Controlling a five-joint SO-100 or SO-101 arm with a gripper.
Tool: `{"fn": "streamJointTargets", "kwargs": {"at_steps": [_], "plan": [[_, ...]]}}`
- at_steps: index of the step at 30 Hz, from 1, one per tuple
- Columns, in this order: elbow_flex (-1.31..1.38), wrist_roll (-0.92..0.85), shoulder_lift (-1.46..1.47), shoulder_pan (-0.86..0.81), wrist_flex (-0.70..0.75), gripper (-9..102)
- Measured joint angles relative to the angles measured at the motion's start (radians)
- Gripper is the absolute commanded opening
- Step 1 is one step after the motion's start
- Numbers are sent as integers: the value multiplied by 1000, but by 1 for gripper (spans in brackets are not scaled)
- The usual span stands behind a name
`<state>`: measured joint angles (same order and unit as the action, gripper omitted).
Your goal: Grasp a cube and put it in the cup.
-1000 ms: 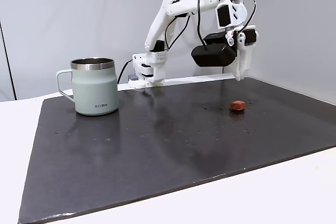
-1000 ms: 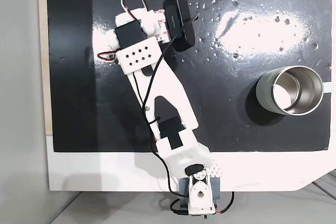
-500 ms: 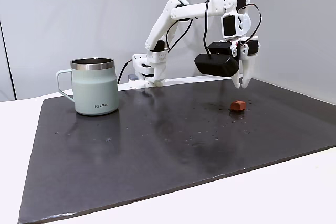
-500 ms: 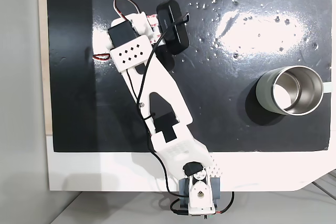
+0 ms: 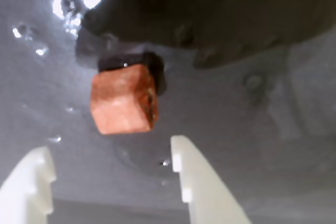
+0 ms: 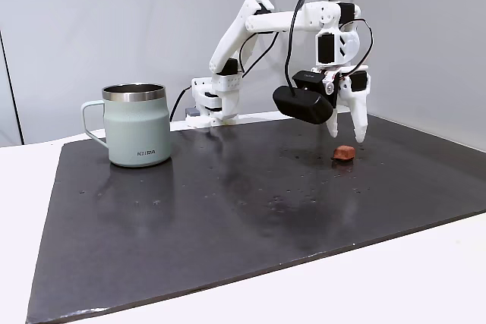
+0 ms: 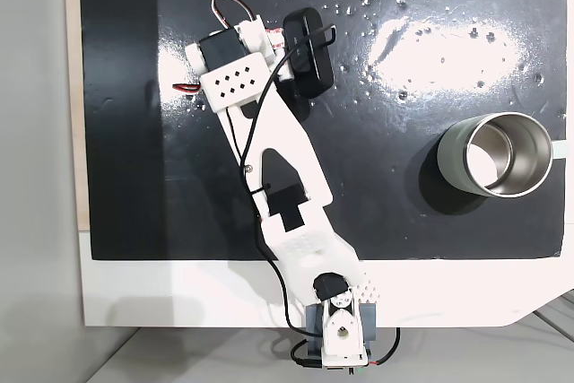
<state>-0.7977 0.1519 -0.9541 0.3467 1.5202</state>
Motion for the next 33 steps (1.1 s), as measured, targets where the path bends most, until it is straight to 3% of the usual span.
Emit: {"fn": "streamJointTargets", "kwargs": {"at_steps": [21,33], "plan": [[227,-23,227,21,64,22],[232,-26,244,21,89,10]]}}
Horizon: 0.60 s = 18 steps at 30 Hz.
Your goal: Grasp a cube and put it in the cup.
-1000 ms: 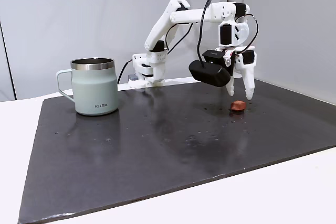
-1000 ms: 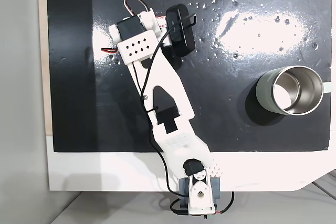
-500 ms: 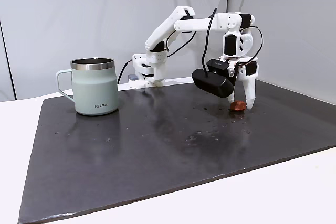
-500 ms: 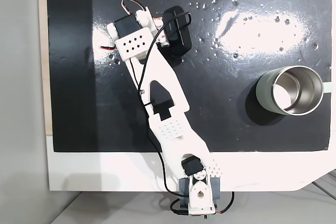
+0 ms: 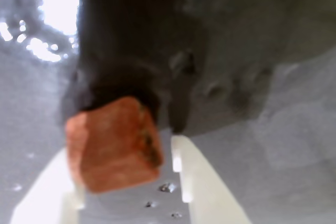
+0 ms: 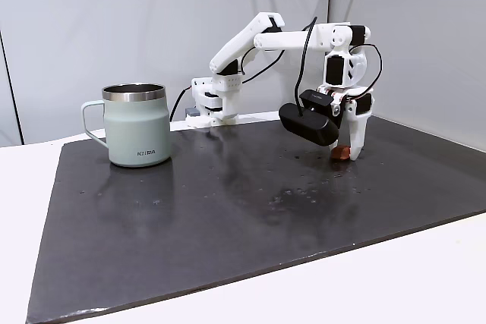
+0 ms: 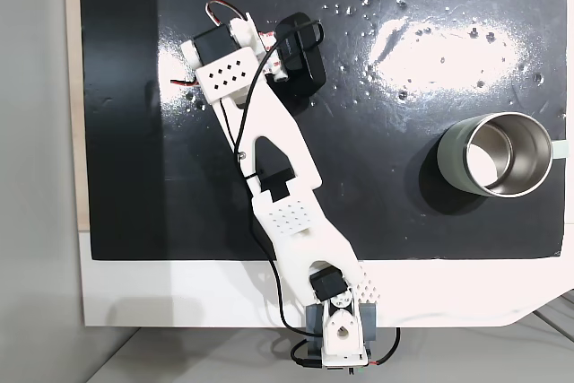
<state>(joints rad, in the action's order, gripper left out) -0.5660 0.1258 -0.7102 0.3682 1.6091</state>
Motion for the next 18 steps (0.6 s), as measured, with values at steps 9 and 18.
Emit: {"fn": "streamJointTargets", "kwargs": {"at_steps": [9,18], "plan": [[2,0,0,-3,5,7],[-3,0,-78,-3,18,7]]}}
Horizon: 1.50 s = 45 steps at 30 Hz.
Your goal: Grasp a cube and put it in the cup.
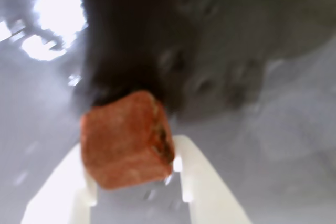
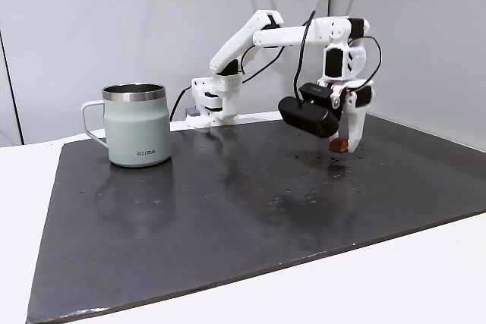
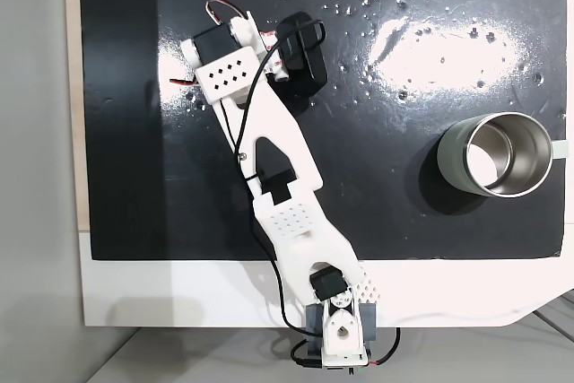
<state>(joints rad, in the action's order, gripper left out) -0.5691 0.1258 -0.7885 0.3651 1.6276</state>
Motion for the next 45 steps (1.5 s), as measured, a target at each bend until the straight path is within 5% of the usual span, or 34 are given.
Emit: {"fn": "streamJointTargets", "kwargs": {"at_steps": [13,23,45], "plan": [[-230,55,-528,-83,11,6],[-322,92,-669,-158,5,4],[-327,-123,-856,-730,98,4]]}}
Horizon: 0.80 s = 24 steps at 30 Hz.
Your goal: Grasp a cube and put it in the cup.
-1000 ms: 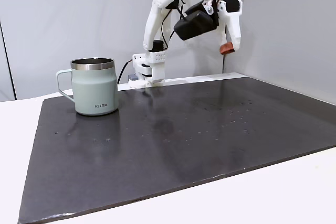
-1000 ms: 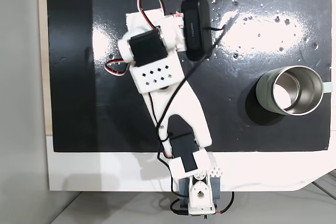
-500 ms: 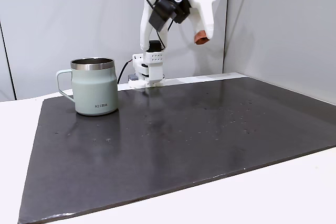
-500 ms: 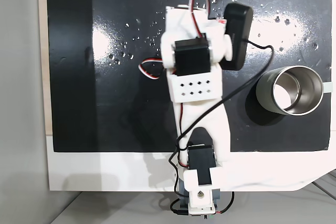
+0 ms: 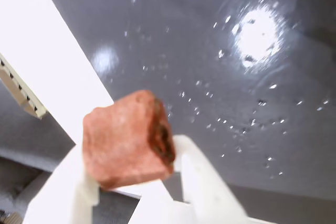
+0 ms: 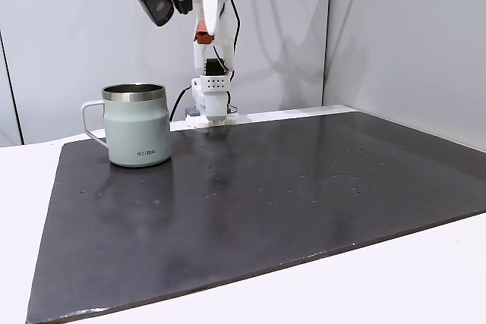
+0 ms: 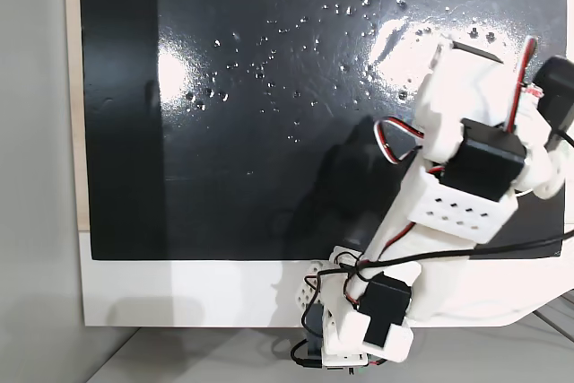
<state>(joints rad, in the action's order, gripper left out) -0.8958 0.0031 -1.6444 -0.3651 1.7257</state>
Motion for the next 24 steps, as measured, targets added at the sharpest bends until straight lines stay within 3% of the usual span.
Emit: {"fn": "streamJointTargets", "kwargs": {"at_steps": [10,24], "plan": [[-103,-209,-118,-201,66,5],[-308,-442,-169,-474,29,4]]}}
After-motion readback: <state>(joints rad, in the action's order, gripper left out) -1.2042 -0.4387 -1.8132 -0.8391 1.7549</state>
